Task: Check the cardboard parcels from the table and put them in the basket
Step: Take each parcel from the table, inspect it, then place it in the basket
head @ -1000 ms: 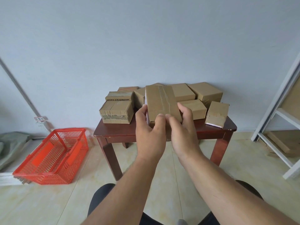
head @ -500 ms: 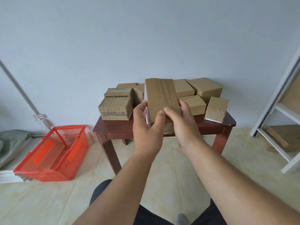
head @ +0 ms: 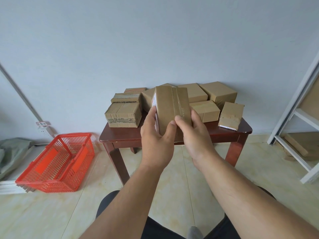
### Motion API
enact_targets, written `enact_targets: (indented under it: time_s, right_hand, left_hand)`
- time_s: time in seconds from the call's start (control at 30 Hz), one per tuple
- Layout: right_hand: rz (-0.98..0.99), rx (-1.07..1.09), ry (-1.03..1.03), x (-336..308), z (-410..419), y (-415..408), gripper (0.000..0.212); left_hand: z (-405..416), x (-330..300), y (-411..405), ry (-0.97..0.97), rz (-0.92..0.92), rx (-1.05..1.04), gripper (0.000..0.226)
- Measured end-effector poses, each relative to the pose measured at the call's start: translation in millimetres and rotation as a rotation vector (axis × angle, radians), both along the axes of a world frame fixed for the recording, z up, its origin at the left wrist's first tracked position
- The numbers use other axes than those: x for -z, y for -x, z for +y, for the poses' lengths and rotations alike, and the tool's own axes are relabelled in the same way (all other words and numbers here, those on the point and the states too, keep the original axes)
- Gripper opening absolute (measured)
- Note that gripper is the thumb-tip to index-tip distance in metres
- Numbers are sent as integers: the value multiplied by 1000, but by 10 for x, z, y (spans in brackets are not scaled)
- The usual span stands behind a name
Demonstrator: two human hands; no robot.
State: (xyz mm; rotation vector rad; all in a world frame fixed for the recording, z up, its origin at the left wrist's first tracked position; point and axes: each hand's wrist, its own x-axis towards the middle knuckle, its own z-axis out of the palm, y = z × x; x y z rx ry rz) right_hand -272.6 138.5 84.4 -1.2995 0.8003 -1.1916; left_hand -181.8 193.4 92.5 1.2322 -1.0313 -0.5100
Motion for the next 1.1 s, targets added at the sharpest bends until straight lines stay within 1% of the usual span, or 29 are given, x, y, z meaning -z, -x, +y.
enact_targets:
  time_s: [0.03, 0.1, 0.17, 0.23, 0.4, 0.53, 0.63, 0.73, 0.83, 0.9, 1.03, 1.1]
  right_hand:
    - [4, 6, 4, 7, 5, -3, 42]
    - [-3, 14, 4, 33, 11, -15, 44]
    - [-16, 21, -15, 60, 10, -29, 45]
    - [-20, 43, -28, 69, 0, -39, 43]
    - [-19, 134, -37, 13, -44, -23, 25]
    - [17, 149, -1, 15, -40, -25, 26]
    - [3, 129, 13, 67, 9, -25, 25]
    - [1, 133, 13, 111, 35, -26, 24]
    - [6, 180, 21, 77, 4, -26, 18]
    - [29, 202, 23, 46, -20, -32, 20]
    - [60, 204, 19, 23, -38, -29, 30]
    - [60, 196, 39, 22, -25, -20, 30]
  left_hand:
    - [-18, 23, -20, -9, 21, -20, 73]
    - [-24, 35, -48, -37, 65, -85, 48]
    - [-45, 55, -81, -58, 86, -91, 51]
    - [-61, 61, -81, -38, 108, -82, 47]
    - [-29, 131, -25, -18, 85, -84, 49]
    - [-35, 94, -38, -10, 64, -105, 45]
    - [-68, 42, -81, -10, 39, -136, 41]
    - [-81, 54, -100, -30, 17, -158, 48]
    - [-63, 96, -75, -39, 33, -150, 49]
    - [-42, 115, -53, -34, 37, -148, 49]
    - [-28, 109, -57, -28, 38, -143, 52]
    - [-14, 99, -63, -30, 53, -136, 50]
